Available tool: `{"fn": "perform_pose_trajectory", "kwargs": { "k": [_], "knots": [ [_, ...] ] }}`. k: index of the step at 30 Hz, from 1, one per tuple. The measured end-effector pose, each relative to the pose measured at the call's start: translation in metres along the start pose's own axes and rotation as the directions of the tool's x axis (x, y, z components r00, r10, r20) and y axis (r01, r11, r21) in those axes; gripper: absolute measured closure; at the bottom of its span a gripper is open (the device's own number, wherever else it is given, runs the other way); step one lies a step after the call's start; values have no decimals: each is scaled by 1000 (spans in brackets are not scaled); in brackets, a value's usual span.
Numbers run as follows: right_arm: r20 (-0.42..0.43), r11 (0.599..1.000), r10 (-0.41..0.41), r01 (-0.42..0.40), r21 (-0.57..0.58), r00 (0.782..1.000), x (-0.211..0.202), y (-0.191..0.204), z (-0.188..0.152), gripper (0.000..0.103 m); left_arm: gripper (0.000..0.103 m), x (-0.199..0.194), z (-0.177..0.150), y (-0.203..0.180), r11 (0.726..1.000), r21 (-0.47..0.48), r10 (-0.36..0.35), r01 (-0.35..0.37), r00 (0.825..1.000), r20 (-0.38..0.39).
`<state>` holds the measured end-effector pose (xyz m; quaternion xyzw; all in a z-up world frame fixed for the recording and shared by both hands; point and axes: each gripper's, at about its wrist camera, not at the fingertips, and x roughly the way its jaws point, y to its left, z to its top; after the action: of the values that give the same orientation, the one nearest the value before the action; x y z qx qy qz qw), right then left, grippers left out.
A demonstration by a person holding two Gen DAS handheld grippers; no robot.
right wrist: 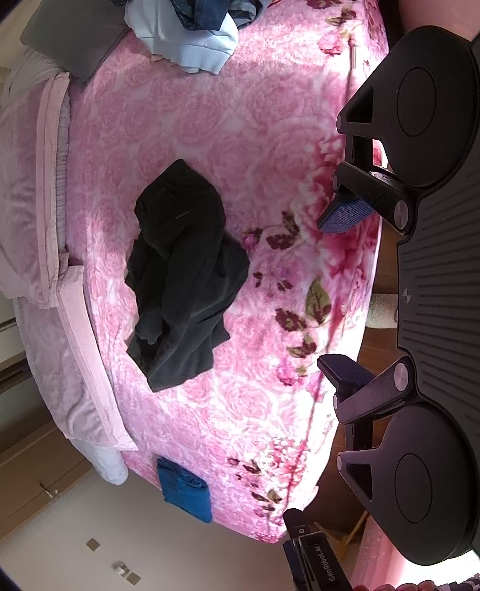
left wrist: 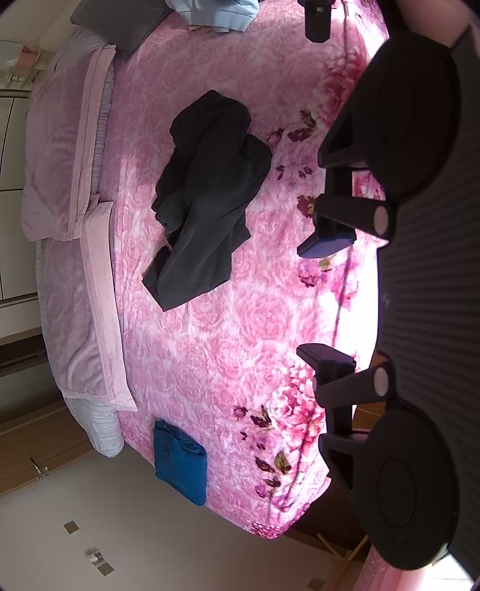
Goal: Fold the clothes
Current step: 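Move both open grippers over the black pants lying on the bed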
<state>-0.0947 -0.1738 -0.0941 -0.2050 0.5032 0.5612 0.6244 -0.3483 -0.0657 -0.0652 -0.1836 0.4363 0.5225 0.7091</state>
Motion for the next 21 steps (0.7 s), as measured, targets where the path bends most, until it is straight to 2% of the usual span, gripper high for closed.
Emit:
{"fn": "perform_pose_trajectory", "kwargs": {
  "k": [7, 12, 16, 21],
  "knots": [
    [15, 995, -49, 48, 83, 999, 22, -3, 34, 28, 55, 32, 30, 17, 999, 26, -25, 25, 1000, -2],
    [28, 985, -89, 84, 153, 996, 44, -3, 65, 28, 55, 72, 69, 41, 997, 67, -40, 40, 999, 0],
    [41, 967, -112, 99, 234, 993, 60, -4, 83, 28, 55, 101, 103, 56, 992, 112, -63, 63, 998, -1],
    [22, 926, -152, 134, 353, 988, 82, -14, 87, 28, 55, 140, 127, 69, 981, 163, -101, 104, 995, -24]
  ]
}}
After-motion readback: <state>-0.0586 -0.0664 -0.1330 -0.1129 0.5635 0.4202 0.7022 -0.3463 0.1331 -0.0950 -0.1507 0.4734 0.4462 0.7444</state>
